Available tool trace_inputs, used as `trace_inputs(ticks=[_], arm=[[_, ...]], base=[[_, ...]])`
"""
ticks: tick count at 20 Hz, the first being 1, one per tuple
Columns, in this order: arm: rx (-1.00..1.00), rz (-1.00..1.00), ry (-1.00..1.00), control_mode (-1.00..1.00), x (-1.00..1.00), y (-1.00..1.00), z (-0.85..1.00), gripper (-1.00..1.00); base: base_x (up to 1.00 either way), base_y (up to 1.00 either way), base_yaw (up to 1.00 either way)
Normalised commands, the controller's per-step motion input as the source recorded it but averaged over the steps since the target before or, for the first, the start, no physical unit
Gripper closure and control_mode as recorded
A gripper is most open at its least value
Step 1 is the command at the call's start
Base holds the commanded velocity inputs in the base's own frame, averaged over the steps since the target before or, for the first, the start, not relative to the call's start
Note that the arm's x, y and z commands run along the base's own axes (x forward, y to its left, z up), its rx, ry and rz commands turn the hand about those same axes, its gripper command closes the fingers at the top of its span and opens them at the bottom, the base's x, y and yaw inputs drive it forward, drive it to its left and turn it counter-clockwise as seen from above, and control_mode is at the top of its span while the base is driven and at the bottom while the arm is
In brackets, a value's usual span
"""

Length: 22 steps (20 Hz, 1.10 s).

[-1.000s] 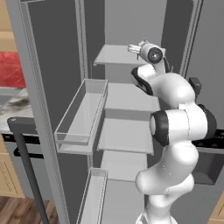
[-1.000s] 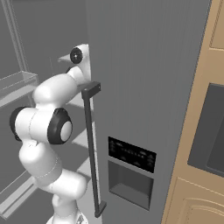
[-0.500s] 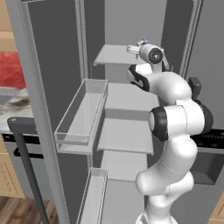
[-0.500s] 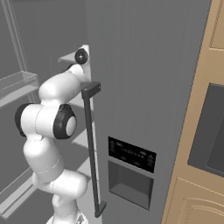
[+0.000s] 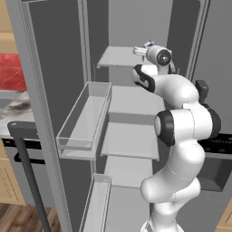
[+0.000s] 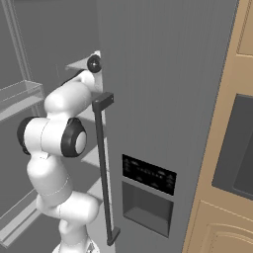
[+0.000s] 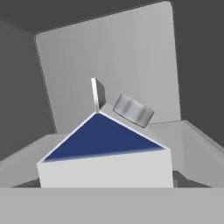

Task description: Take a sugar cube from the saucer and place it inside the coffee. Then, grab milk from the fridge and place it next to the coffee on the counter to sweeten the coffee.

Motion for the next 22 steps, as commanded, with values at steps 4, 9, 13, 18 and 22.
trace_inputs(ticks=[4, 9, 13, 18, 22], arm=[[0.0, 0.0, 0.0, -1.0, -0.06, 0.0, 0.0, 1.0], [0.0, -0.03, -0.1, -1.0, -0.51, 0.19, 0.06, 1.0], [0.0, -0.07, -0.06, -1.0, -0.72, 0.37, 0.28, 1.0], [-0.01, -0.16, 0.05, -1.0, -0.36, 0.8, 0.53, 1.0], [0.0, -0.19, 0.17, -1.0, -0.43, 0.69, 0.48, 1.0]], base=[[0.0, 0.0, 0.0], [0.0, 0.0, 0.0], [0.0, 0.0, 0.0], [0.0, 0.0, 0.0], [0.0, 0.0, 0.0]])
